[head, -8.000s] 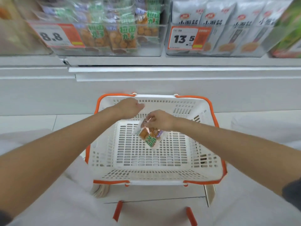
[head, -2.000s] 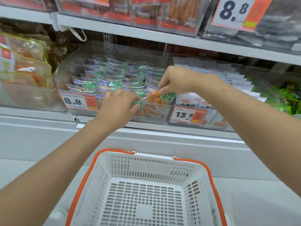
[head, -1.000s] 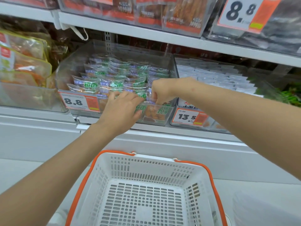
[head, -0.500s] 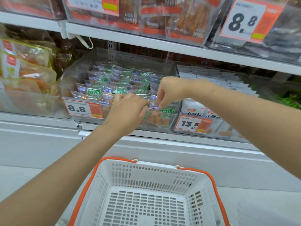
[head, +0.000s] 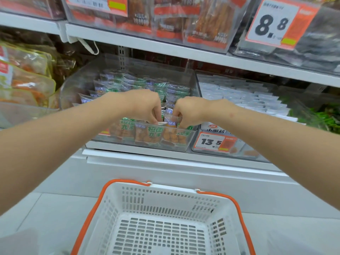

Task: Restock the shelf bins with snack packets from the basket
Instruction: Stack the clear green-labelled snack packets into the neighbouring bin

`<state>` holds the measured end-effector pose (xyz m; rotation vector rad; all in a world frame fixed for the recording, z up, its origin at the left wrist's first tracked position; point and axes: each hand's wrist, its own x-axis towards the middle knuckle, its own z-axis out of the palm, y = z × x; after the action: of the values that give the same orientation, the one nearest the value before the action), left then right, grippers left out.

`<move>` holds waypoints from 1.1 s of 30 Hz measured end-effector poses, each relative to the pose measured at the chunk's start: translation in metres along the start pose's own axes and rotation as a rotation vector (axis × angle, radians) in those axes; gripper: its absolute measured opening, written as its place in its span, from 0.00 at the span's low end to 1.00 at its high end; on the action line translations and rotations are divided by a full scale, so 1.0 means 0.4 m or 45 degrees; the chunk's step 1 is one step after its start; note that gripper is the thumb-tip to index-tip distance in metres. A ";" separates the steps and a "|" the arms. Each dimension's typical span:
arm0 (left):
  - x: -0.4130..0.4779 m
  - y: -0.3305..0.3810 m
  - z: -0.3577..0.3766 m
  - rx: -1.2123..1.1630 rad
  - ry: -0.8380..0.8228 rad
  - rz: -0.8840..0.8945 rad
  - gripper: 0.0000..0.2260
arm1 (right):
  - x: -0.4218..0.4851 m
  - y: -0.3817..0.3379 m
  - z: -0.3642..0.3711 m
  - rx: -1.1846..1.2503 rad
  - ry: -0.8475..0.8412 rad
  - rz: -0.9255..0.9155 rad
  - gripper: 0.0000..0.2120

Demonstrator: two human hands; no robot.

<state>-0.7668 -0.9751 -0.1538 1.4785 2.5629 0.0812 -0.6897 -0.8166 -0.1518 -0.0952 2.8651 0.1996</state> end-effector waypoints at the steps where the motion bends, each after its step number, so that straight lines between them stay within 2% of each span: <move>1: 0.005 0.000 -0.003 0.061 0.004 0.006 0.06 | 0.004 0.004 -0.001 0.025 -0.013 -0.015 0.12; 2: 0.008 -0.002 -0.007 0.107 0.012 0.007 0.06 | 0.006 0.007 -0.007 0.045 -0.038 -0.024 0.15; 7: 0.015 -0.011 -0.016 0.143 0.051 0.014 0.05 | 0.018 0.007 -0.034 0.064 -0.195 -0.012 0.15; 11: 0.012 -0.004 0.003 0.163 0.101 0.058 0.07 | 0.043 -0.023 -0.008 -0.027 -0.179 0.001 0.15; 15: -0.013 -0.002 0.006 0.140 0.159 0.057 0.08 | 0.045 -0.030 -0.007 -0.050 -0.194 -0.011 0.19; 19: -0.040 -0.036 0.013 0.095 0.289 0.047 0.16 | 0.009 -0.009 -0.059 0.016 -0.222 0.051 0.13; 23: -0.063 -0.066 0.038 0.145 0.277 0.030 0.20 | -0.020 0.005 -0.077 0.081 -0.020 0.070 0.26; 27: -0.078 -0.069 0.062 -0.035 0.394 -0.001 0.16 | -0.010 -0.015 -0.046 0.044 0.054 -0.018 0.13; 33: -0.090 -0.085 0.073 -0.243 0.450 -0.019 0.09 | -0.014 -0.011 -0.031 0.053 0.129 -0.025 0.08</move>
<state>-0.7730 -1.0245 -0.1823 1.4828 2.7346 0.6195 -0.6873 -0.8226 -0.1388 -0.1290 2.9657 0.1354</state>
